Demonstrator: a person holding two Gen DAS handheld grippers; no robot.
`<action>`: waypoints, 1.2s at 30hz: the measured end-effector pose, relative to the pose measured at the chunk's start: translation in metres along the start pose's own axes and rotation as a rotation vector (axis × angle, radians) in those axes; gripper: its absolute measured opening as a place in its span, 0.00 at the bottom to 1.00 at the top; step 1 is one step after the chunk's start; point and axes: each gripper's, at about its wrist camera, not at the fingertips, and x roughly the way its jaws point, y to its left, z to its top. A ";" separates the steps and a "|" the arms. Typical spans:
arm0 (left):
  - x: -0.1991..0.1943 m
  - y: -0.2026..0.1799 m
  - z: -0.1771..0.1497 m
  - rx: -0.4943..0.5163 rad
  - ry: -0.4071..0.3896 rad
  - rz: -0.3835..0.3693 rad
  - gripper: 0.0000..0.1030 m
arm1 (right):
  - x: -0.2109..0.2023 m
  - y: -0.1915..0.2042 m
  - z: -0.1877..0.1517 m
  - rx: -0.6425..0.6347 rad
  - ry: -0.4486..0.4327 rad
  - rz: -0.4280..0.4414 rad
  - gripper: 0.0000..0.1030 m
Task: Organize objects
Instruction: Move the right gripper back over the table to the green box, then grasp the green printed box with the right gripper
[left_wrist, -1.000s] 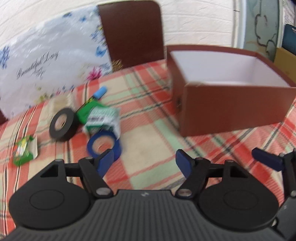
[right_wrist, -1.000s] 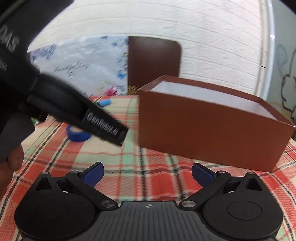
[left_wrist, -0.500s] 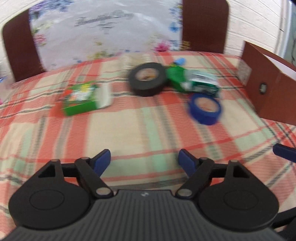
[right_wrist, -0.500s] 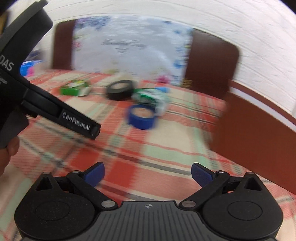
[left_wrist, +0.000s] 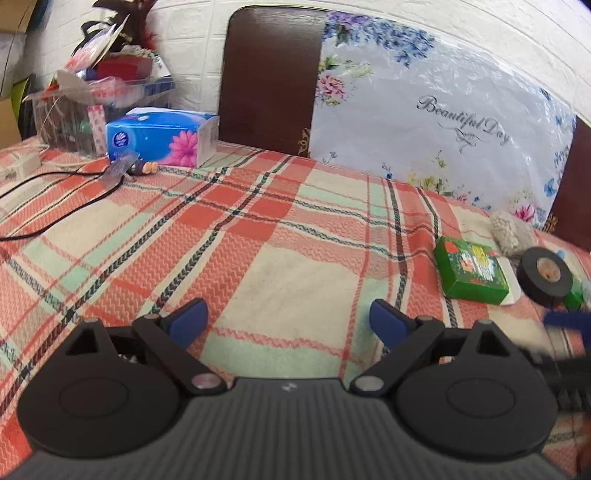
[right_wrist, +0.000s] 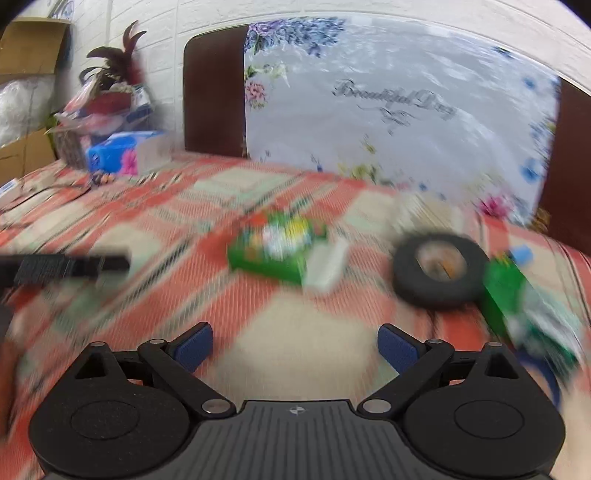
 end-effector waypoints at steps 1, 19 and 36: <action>0.000 -0.001 0.001 0.001 0.001 -0.003 0.93 | 0.009 0.001 0.007 0.008 -0.009 0.000 0.94; 0.003 -0.006 -0.001 0.001 0.004 -0.007 0.94 | -0.010 -0.003 -0.012 0.001 0.014 -0.012 0.63; -0.032 -0.072 -0.015 0.076 0.116 -0.059 0.95 | -0.205 -0.112 -0.159 0.235 0.010 -0.314 0.93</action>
